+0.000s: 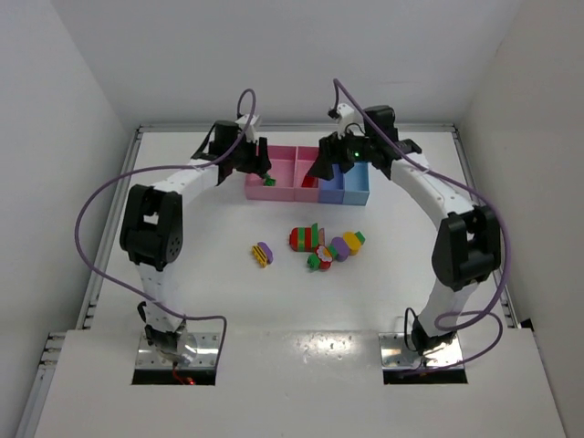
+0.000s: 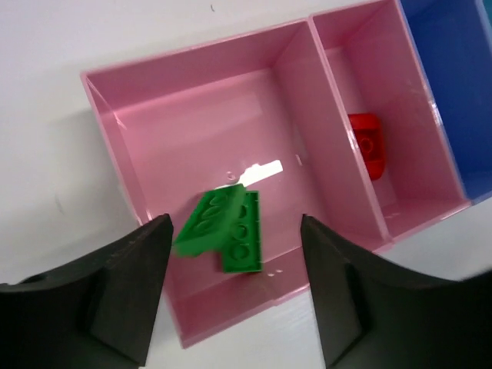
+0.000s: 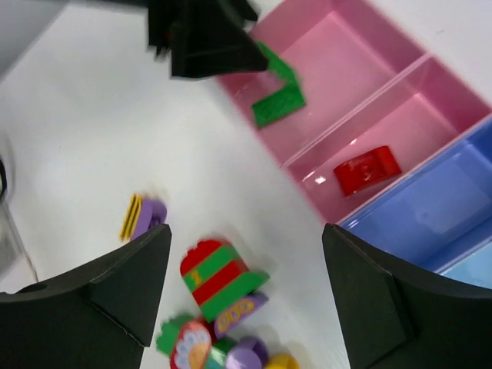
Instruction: Sort the legos into containers by color
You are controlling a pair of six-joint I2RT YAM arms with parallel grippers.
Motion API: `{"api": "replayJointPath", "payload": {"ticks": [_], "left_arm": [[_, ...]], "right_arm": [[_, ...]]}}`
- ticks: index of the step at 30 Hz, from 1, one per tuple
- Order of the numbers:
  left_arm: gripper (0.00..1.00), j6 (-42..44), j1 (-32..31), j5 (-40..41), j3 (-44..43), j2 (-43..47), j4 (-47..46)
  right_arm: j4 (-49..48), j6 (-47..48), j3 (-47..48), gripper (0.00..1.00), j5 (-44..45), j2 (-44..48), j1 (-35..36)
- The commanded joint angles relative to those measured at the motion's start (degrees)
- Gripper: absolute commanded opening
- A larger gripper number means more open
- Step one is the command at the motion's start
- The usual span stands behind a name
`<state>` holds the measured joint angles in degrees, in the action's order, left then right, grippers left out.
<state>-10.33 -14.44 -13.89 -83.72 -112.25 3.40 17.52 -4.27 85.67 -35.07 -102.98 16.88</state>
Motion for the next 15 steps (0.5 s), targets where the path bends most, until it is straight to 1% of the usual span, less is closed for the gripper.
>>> {"api": "replayJointPath", "payload": {"ticks": [1,2,4,6,7,8,9,10,11,12,13,14,15], "left_arm": [[0.76,-1.97,0.80,-2.09,-1.10,2.64,-4.52],[0.79,-2.85,0.81,-3.41,-0.48,3.52,-4.54],[0.83,-3.47,2.65,-6.58,2.50,7.81,-5.85],[0.83,-4.70,4.14,-9.12,7.42,12.29,-6.39],[0.83,-4.70,4.15,-9.92,9.35,17.97,-6.39],[0.83,-3.40,4.85,-10.45,11.11,21.25,-3.78],[0.83,0.97,4.86,-10.46,14.26,24.59,-1.92],[0.83,5.10,4.86,-10.46,15.94,30.97,2.01],[0.83,5.14,4.86,-9.59,17.61,34.08,4.14],[0.83,8.62,4.86,-8.53,20.59,36.81,6.16],[0.83,10.05,4.86,-5.22,22.10,39.45,8.01],[0.83,11.11,5.47,-3.01,23.42,44.00,10.81],[0.86,11.12,6.43,-0.37,25.78,46.04,11.62]], "right_arm": [[6.45,11.08,-1.82,0.80,-9.56,0.85,0.17],[7.69,13.91,-2.43,0.80,-11.06,0.85,0.95],[9.46,18.05,-2.44,0.80,-12.22,0.07,2.44],[11.21,18.07,-1.30,0.80,-12.22,-1.51,2.98],[12.09,19.29,0.53,0.80,-13.69,-2.48,4.37],[14.80,20.43,1.60,0.80,-14.41,-4.32,4.91],[16.39,21.84,2.48,0.80,-14.93,-5.12,5.70],[18.93,24.98,3.70,0.78,-14.94,-6.52,7.79],[19.74,26.06,3.72,0.78,-13.81,-6.53,9.12],[19.75,26.68,4.41,0.78,-11.88,-7.84,10.52],[19.75,26.69,4.42,0.78,-10.39,-8.37,13.06],[19.75,25.99,4.42,0.78,-7.15,-8.99,14.48],[19.23,25.11,4.42,0.77,-5.55,-9.69,15.80]]}}
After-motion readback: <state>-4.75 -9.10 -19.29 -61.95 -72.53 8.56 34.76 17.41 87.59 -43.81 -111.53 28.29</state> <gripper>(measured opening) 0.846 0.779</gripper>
